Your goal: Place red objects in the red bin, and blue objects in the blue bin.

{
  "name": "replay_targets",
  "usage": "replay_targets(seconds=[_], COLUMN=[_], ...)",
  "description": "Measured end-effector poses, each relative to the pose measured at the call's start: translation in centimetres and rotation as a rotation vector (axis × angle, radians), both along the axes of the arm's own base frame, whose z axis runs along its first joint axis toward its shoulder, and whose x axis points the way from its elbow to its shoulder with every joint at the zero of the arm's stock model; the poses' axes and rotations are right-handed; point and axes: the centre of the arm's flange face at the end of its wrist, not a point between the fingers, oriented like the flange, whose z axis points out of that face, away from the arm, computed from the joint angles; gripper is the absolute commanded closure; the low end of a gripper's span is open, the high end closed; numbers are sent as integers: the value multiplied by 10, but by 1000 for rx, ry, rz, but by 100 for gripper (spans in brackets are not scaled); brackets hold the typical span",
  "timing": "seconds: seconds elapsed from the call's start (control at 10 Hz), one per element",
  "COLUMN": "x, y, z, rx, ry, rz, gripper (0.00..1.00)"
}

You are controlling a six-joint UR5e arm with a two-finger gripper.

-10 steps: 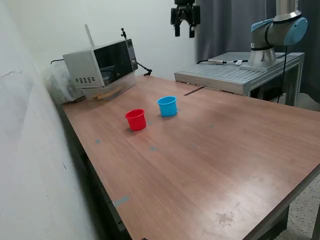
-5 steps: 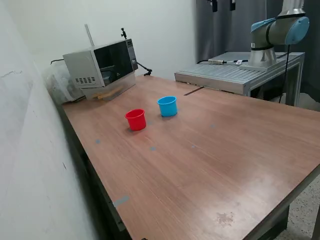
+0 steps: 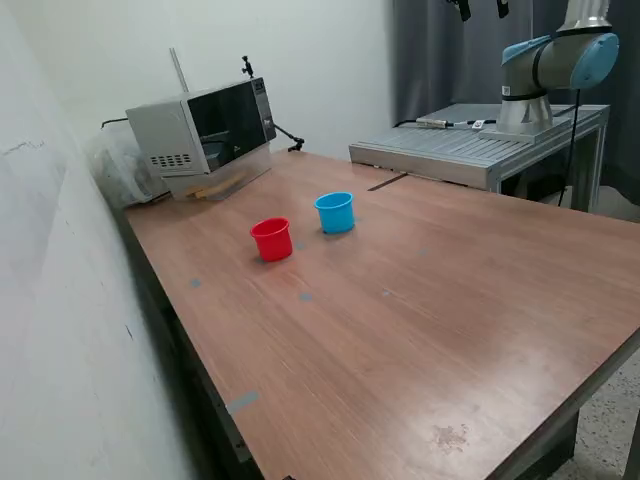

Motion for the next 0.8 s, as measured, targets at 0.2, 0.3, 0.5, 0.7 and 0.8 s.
replay_targets(seconds=[0.2, 0.3, 0.5, 0.7, 0.8], x=[1, 1, 1, 0, 0], y=[1, 3, 4, 5, 5], z=[-1, -1, -1, -1, -1], rx=[0, 0, 0, 0, 0], ry=[-12, -13, -14, -14, -14], rz=[-3, -7, -10, -11, -11], gripper=[0, 0, 0, 0, 0])
